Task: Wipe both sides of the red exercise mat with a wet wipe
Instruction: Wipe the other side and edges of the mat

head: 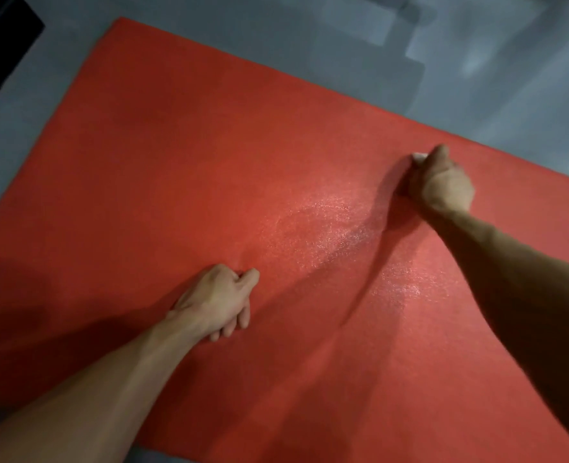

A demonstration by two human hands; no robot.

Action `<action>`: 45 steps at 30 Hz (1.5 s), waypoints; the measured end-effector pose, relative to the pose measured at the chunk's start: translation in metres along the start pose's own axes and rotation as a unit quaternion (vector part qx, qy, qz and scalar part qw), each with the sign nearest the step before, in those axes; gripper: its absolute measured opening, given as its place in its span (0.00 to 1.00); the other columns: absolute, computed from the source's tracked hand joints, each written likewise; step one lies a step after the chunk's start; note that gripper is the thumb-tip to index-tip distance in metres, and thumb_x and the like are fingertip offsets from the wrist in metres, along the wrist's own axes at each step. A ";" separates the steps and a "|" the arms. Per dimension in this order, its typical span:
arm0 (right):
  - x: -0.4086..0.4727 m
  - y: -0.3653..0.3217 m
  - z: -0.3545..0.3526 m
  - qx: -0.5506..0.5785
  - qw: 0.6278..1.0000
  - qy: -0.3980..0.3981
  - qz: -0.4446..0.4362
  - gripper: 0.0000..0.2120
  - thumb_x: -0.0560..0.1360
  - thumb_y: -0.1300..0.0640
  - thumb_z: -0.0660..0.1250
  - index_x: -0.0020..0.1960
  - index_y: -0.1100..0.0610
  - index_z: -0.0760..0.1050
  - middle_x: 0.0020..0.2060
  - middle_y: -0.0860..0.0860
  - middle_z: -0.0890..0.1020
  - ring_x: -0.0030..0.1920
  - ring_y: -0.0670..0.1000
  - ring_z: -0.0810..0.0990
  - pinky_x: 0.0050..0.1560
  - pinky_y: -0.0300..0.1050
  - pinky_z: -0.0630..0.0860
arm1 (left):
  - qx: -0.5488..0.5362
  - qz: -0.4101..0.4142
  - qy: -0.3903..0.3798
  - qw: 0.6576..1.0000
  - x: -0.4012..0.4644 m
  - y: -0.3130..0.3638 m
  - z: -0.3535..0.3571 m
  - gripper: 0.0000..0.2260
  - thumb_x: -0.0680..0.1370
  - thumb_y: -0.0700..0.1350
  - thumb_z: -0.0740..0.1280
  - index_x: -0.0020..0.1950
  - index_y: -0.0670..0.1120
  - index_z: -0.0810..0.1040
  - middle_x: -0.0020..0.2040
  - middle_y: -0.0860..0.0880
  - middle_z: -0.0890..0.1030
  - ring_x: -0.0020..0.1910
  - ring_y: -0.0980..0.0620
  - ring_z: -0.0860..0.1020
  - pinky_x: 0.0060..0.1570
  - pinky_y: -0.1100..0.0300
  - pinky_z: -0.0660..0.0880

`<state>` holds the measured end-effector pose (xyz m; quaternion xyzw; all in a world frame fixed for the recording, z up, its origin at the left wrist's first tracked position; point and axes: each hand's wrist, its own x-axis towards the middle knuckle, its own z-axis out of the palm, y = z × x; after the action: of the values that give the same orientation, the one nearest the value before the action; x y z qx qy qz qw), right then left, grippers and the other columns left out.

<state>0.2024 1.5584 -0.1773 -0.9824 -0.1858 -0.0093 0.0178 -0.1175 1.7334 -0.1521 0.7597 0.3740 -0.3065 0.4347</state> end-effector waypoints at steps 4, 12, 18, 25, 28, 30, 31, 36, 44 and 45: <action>-0.006 -0.032 0.014 0.069 0.997 0.028 0.009 0.13 0.84 0.41 0.51 0.54 0.46 0.70 0.42 0.43 0.82 0.35 0.62 0.76 0.39 0.56 0.74 | 0.002 0.004 0.005 1.000 0.000 0.000 -0.001 0.32 0.83 0.58 0.53 0.27 0.43 0.79 0.21 0.46 0.75 0.17 0.48 0.72 0.21 0.65 0.66; -0.102 -0.080 -0.019 0.101 0.954 -0.090 -0.268 0.09 0.82 0.49 0.58 0.56 0.53 0.72 0.44 0.54 0.81 0.44 0.59 0.81 0.40 0.47 0.69 | 0.012 0.014 0.021 1.000 -0.003 0.002 -0.001 0.32 0.84 0.58 0.54 0.29 0.42 0.80 0.20 0.46 0.74 0.15 0.49 0.70 0.18 0.67 0.63; -0.084 0.042 -0.037 0.042 0.995 -0.072 0.055 0.14 0.84 0.46 0.55 0.55 0.57 0.68 0.48 0.66 0.82 0.47 0.68 0.82 0.42 0.53 0.73 | 0.007 0.010 0.021 1.000 -0.004 0.003 0.000 0.31 0.84 0.58 0.54 0.30 0.42 0.79 0.20 0.46 0.73 0.16 0.49 0.70 0.19 0.65 0.66; -0.246 -0.047 -0.034 0.160 0.901 -0.211 -0.344 0.05 0.80 0.54 0.64 0.56 0.51 0.72 0.42 0.51 0.80 0.42 0.56 0.81 0.36 0.47 0.73 | 0.010 0.009 0.023 1.000 -0.007 0.004 0.000 0.31 0.84 0.58 0.53 0.31 0.41 0.80 0.21 0.46 0.74 0.16 0.49 0.70 0.20 0.64 0.66; -0.258 -0.032 -0.036 0.148 0.848 -0.217 -0.461 0.09 0.83 0.51 0.58 0.58 0.51 0.74 0.45 0.49 0.80 0.45 0.55 0.81 0.45 0.50 0.79 | 0.008 0.011 0.022 1.000 -0.007 0.004 0.000 0.31 0.84 0.58 0.53 0.31 0.41 0.80 0.21 0.45 0.74 0.16 0.49 0.70 0.19 0.65 0.66; -0.222 -0.008 -0.037 0.125 0.902 -0.196 -0.363 0.04 0.82 0.50 0.59 0.54 0.48 0.71 0.41 0.46 0.79 0.43 0.54 0.81 0.40 0.48 0.76 | 0.004 0.012 0.026 1.000 -0.007 0.004 0.001 0.30 0.84 0.57 0.53 0.31 0.42 0.80 0.21 0.46 0.74 0.16 0.49 0.70 0.19 0.65 0.66; -0.196 0.009 -0.038 0.082 0.936 -0.194 -0.282 0.02 0.82 0.50 0.60 0.52 0.48 0.68 0.39 0.46 0.77 0.39 0.55 0.80 0.37 0.46 0.73 | 0.002 0.013 0.027 1.000 -0.007 0.003 0.001 0.30 0.84 0.57 0.53 0.31 0.42 0.80 0.21 0.46 0.73 0.16 0.49 0.69 0.19 0.65 0.65; -0.150 0.049 -0.051 0.004 0.987 -0.157 -0.045 0.10 0.86 0.47 0.53 0.51 0.53 0.62 0.31 0.48 0.67 0.29 0.53 0.66 0.28 0.43 0.61 | -0.006 0.020 0.022 1.000 -0.009 0.002 0.001 0.30 0.84 0.57 0.54 0.31 0.41 0.80 0.19 0.48 0.72 0.15 0.50 0.69 0.20 0.65 0.65; -0.237 -0.010 -0.072 -0.040 0.822 -0.410 -0.394 0.07 0.83 0.49 0.59 0.60 0.49 0.67 0.48 0.48 0.81 0.43 0.54 0.82 0.42 0.52 0.82 | -0.018 0.025 0.027 0.999 -0.011 -0.001 0.001 0.30 0.82 0.57 0.54 0.30 0.42 0.81 0.20 0.48 0.75 0.16 0.50 0.70 0.20 0.65 0.66; -0.232 -0.006 -0.079 -0.056 0.830 -0.408 -0.376 0.06 0.83 0.50 0.58 0.58 0.50 0.68 0.47 0.49 0.82 0.42 0.55 0.83 0.41 0.51 0.82 | -0.022 0.024 0.028 0.999 -0.012 -0.001 0.001 0.30 0.82 0.58 0.54 0.30 0.42 0.81 0.21 0.48 0.75 0.16 0.50 0.71 0.20 0.65 0.66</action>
<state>-0.0164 1.4764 -0.1040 -0.7503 -0.5302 0.3762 -0.1195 -0.1246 1.7294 -0.1437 0.7670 0.3741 -0.2664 0.4481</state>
